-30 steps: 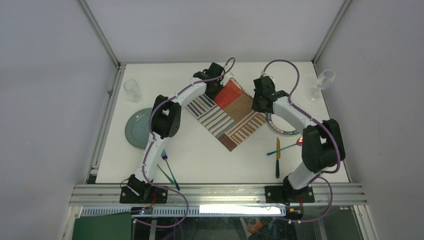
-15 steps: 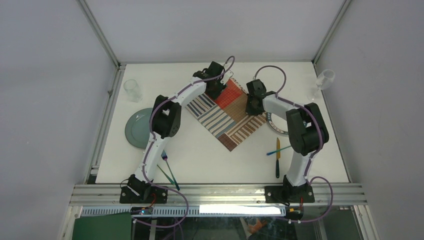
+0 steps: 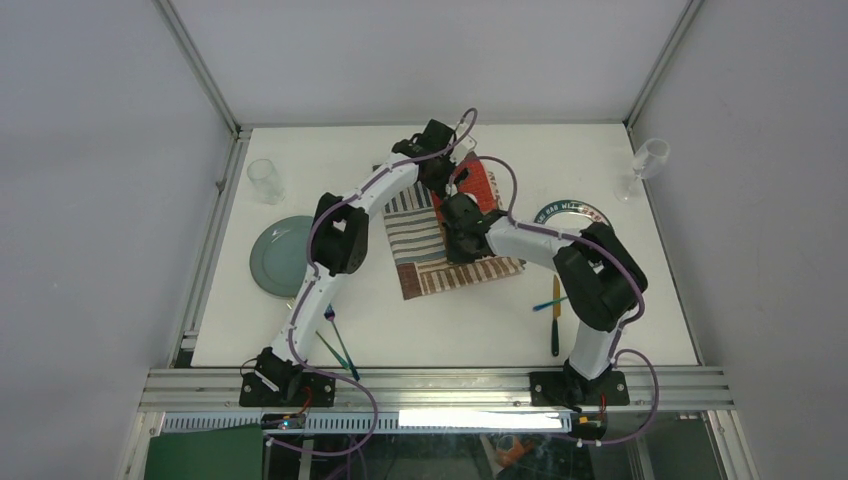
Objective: Set the dinner table for one person
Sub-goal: Flatten out the napkin at the center of the board.
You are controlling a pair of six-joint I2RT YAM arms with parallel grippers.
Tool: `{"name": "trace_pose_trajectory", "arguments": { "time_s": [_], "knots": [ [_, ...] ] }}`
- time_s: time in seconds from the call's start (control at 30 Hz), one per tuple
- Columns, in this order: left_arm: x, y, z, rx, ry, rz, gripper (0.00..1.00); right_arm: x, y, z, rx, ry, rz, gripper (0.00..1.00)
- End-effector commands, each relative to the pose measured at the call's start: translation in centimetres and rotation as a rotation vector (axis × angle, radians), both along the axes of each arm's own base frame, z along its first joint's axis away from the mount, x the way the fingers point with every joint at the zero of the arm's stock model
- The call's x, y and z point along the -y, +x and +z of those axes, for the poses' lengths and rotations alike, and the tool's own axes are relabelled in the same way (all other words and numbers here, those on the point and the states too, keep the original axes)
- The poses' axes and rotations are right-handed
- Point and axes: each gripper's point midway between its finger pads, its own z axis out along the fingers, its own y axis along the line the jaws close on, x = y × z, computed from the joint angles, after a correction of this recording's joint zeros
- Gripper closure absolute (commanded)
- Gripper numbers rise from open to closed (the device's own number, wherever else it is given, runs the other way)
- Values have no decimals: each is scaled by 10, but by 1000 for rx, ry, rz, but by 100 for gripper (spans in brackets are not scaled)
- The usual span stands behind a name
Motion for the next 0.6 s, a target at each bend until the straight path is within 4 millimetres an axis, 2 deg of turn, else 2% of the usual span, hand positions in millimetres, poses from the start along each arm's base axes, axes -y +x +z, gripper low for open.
{"name": "trace_pose_trajectory", "arguments": {
  "time_s": [0.0, 0.1, 0.2, 0.3, 0.4, 0.47, 0.57],
  "knots": [
    [45, -23, -23, -39, -37, -108, 13, -13, -40, -22, -109, -101, 18, 100],
    [54, -25, -16, -4, -20, -125, 12, -15, -33, -11, -65, -118, -4, 100],
    [57, -24, 12, 64, -6, -114, 12, -15, -25, 15, 15, -97, -24, 100],
    [54, -21, 56, 137, -17, -92, 10, -14, -21, 47, 90, -48, -38, 100],
    [44, -22, 109, 215, -36, -73, 7, -12, -23, 78, 151, 12, -39, 100],
    [35, -27, 144, 267, -42, -56, 7, -9, -27, 96, 186, 50, -30, 96],
    [17, -40, 210, 362, -76, -29, 9, 0, -40, 114, 197, 90, -29, 90]
  ]
}}
